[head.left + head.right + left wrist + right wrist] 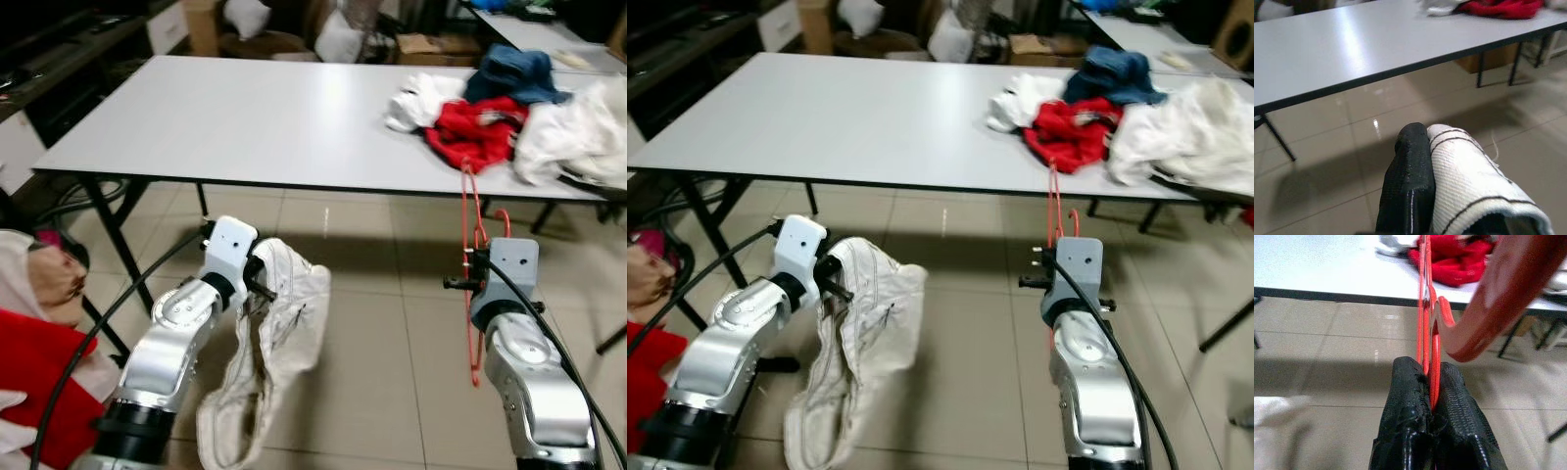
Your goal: Hang hanger
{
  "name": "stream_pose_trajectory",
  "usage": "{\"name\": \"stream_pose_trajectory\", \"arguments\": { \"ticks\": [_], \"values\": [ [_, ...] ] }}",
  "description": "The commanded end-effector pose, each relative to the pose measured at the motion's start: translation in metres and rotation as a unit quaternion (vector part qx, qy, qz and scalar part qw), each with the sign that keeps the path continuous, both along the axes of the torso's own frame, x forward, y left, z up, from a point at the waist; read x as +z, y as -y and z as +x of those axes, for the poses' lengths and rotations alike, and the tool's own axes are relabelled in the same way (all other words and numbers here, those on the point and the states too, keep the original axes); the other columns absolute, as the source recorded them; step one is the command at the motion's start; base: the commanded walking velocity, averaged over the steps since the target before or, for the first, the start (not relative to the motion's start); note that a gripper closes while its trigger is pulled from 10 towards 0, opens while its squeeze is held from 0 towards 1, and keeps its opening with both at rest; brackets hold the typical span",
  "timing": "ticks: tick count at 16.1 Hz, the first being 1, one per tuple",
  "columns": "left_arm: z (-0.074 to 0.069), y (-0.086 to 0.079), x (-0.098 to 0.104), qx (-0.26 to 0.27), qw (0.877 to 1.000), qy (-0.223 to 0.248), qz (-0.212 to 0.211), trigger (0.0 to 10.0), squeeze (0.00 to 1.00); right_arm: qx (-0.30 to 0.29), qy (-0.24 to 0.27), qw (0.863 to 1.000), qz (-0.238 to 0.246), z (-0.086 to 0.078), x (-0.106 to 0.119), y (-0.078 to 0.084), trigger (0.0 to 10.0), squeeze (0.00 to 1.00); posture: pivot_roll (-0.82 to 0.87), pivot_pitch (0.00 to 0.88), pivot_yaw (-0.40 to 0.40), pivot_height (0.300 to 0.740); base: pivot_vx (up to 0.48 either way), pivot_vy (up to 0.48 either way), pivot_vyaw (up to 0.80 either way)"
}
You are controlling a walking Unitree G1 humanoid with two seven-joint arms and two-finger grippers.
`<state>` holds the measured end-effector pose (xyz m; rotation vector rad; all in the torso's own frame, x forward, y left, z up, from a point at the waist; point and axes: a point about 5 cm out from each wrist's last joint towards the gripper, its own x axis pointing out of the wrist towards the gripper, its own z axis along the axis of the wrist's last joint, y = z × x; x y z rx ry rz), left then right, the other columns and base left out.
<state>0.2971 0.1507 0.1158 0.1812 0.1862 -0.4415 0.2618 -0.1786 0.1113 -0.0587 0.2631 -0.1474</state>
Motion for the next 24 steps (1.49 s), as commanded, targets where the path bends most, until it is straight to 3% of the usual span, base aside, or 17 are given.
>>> {"name": "stream_pose_trajectory", "arguments": {
  "ticks": [1,7,11,14,20,24],
  "values": [
    [0.005,-0.001,0.014,0.002,1.000,0.029,-0.003,10.0,0.00,0.006,0.006,1.000,-0.003,0.002,0.003,-0.002,10.0,0.00,-0.10,0.000,0.005,0.740,0.289,0.000,0.00],
    [0.002,0.000,0.012,0.009,1.000,0.028,-0.006,10.0,0.00,0.015,0.006,1.000,-0.006,0.001,0.005,-0.001,10.0,0.00,-0.11,0.000,-0.006,0.740,0.291,0.000,0.40],
    [0.009,-0.001,0.015,0.009,0.999,0.040,-0.002,10.0,0.00,0.029,0.014,0.999,-0.019,0.008,0.006,0.001,10.0,0.00,-0.11,0.000,0.004,0.740,0.289,0.000,0.00],
    [0.015,-0.005,0.025,0.019,0.998,0.057,-0.011,10.0,0.00,0.067,0.027,0.997,-0.037,0.011,0.013,-0.004,10.0,0.00,-0.11,0.000,0.009,0.740,0.290,0.000,0.00],
    [0.023,-0.008,0.036,0.042,0.996,0.073,-0.041,10.0,0.00,0.128,0.050,0.990,-0.015,0.022,0.028,-0.017,10.0,0.00,-0.11,0.000,0.010,0.740,0.316,0.000,0.00],
    [0.025,-0.009,0.038,0.049,0.995,0.076,-0.037,10.0,0.00,0.149,0.048,0.988,-0.005,0.021,0.028,-0.024,10.0,0.00,-0.11,0.000,-0.001,0.740,0.346,0.000,0.00]
  ]
}}
